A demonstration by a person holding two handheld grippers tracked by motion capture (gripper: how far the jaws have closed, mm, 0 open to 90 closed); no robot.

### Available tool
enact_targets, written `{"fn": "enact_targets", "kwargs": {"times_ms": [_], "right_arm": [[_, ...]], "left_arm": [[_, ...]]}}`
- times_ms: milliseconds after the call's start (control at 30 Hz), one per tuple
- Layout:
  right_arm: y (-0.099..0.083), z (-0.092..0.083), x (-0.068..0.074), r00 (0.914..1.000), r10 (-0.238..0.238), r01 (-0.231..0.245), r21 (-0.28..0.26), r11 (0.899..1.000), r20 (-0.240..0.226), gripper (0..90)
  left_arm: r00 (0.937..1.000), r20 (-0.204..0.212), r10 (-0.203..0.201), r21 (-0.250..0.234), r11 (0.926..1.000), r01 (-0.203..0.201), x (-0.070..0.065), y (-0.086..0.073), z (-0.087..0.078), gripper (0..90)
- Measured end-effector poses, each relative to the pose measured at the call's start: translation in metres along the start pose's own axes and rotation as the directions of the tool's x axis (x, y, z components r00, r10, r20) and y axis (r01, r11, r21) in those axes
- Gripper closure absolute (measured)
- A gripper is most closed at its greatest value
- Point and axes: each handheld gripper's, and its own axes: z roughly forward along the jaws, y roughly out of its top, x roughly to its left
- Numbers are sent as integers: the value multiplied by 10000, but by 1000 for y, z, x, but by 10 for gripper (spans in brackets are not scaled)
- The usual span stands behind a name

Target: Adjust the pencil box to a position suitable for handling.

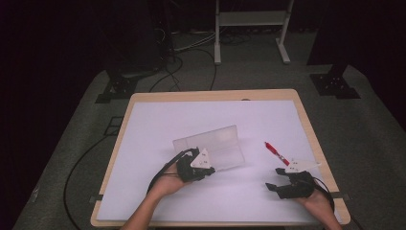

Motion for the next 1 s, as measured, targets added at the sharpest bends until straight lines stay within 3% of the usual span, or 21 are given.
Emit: {"fn": "enact_targets", "kwargs": {"times_ms": [1000], "right_arm": [[0, 1, 0, 10000, -43, 43, 36, 10000, -32, 273]], "left_arm": [[9977, 627, 246, 2, 9997, -246, -12, 1, 19, 889]]}}
